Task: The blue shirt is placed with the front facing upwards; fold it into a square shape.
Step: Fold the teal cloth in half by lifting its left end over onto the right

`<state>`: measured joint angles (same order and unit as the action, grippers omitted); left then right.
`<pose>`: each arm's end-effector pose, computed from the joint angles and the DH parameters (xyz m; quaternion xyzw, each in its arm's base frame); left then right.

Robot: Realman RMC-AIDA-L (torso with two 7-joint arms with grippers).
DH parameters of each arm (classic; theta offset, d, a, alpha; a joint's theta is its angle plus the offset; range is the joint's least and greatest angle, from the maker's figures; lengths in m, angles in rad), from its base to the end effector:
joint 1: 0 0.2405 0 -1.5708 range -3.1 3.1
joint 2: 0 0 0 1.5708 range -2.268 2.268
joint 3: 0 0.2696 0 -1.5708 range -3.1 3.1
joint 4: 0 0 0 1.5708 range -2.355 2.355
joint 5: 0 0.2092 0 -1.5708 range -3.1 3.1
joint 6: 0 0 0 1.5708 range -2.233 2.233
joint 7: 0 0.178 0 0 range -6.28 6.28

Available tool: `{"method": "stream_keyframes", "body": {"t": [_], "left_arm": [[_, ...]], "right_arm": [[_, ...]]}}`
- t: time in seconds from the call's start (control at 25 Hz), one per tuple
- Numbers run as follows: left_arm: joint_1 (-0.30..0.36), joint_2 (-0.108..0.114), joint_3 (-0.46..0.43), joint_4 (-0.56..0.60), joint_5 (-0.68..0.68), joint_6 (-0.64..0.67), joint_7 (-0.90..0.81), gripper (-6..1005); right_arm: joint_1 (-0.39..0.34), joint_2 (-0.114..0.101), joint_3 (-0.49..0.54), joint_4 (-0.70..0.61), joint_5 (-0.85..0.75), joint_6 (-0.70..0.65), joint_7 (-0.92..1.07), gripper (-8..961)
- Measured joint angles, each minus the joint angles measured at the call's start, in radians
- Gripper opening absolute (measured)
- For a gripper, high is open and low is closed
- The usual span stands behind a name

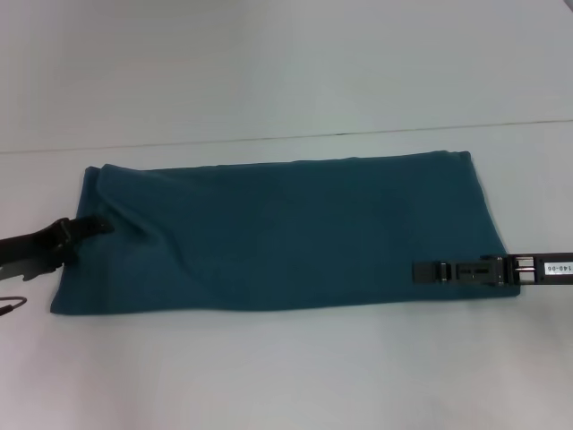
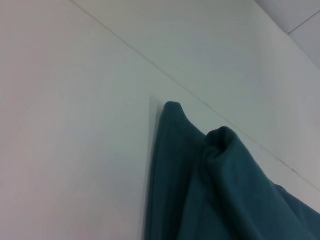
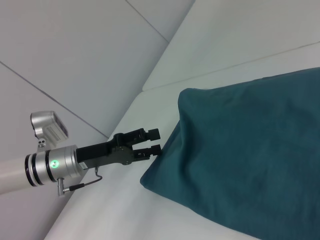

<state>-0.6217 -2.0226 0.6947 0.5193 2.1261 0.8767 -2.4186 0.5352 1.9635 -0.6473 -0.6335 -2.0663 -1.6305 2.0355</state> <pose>-0.3402 0.4306 -0.0147 -0.6391 -0.6758 -0.2201 0.2940 0.2843 0.3482 0.0063 -0.8314 0.5019 0.2315 0.0570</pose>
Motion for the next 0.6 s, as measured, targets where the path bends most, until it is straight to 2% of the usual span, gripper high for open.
{"method": "stream_keyframes", "body": {"t": [0.24, 0.44, 0.6], "left_arm": [[0.001, 0.002, 0.005, -0.004, 0.0, 0.003, 0.005, 855], [0.008, 0.013, 0.013, 0.055, 0.0, 0.062, 0.022, 856], [0.004, 0.037, 0.058, 0.094, 0.033, 0.092, 0.045, 857]], "right_arm": [[0.0, 0.0, 0.0, 0.0, 0.0, 0.0, 0.0, 805], [0.003, 0.0, 0.002, 0.0, 0.0, 0.001, 0.0, 805], [0.007, 0.0, 0.003, 0.0, 0.0, 0.001, 0.001, 805]]}}
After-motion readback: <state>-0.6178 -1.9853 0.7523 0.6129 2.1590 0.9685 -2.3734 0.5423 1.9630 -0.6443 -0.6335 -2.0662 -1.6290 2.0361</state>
